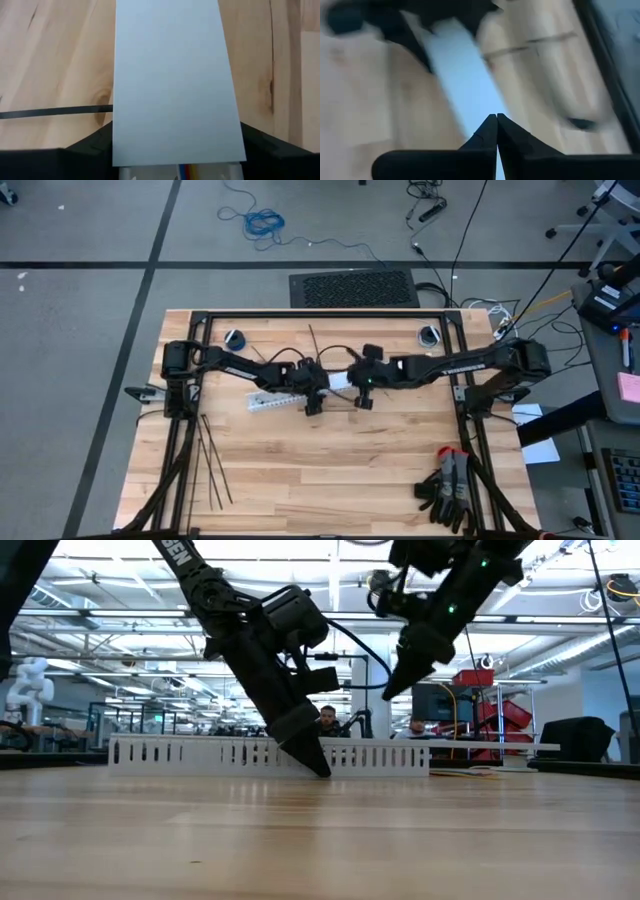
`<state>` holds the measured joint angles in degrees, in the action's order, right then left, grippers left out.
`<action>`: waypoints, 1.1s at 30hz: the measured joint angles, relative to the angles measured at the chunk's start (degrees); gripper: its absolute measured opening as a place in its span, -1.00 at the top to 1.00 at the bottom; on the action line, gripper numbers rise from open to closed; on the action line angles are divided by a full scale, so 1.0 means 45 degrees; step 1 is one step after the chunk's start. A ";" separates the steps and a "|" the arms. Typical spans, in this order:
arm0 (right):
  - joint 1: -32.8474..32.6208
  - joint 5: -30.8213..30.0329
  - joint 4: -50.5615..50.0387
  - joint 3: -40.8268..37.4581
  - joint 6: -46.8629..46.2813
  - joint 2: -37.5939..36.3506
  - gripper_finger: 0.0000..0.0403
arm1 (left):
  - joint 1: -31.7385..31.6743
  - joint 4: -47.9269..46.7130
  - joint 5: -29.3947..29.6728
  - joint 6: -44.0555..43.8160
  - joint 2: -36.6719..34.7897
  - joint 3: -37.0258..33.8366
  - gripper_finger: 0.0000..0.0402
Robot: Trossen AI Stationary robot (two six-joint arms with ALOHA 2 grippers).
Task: Ziptie cables
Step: Close the white cable duct
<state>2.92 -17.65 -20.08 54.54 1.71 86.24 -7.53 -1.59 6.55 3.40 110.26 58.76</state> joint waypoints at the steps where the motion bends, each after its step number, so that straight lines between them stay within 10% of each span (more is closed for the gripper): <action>1: -0.0125 0.0046 0.0294 0.0000 0.0138 0.0027 1.00 | -0.0004 0.0001 -0.0121 0.0010 0.0001 0.0089 -0.27; 24: 0.0883 0.0400 0.2338 0.0044 0.0350 0.2827 1.00 | -0.0023 0.0072 -0.0379 -0.0027 0.0019 0.0219 -0.28; 33: 0.0888 0.0586 0.2522 0.0029 0.0390 0.2827 1.00 | -0.0356 -0.0619 -0.0848 -0.0063 0.0005 0.0470 -0.59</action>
<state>6.92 -15.01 -8.73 54.68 3.47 98.96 -9.14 -4.37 2.73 3.12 110.28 60.88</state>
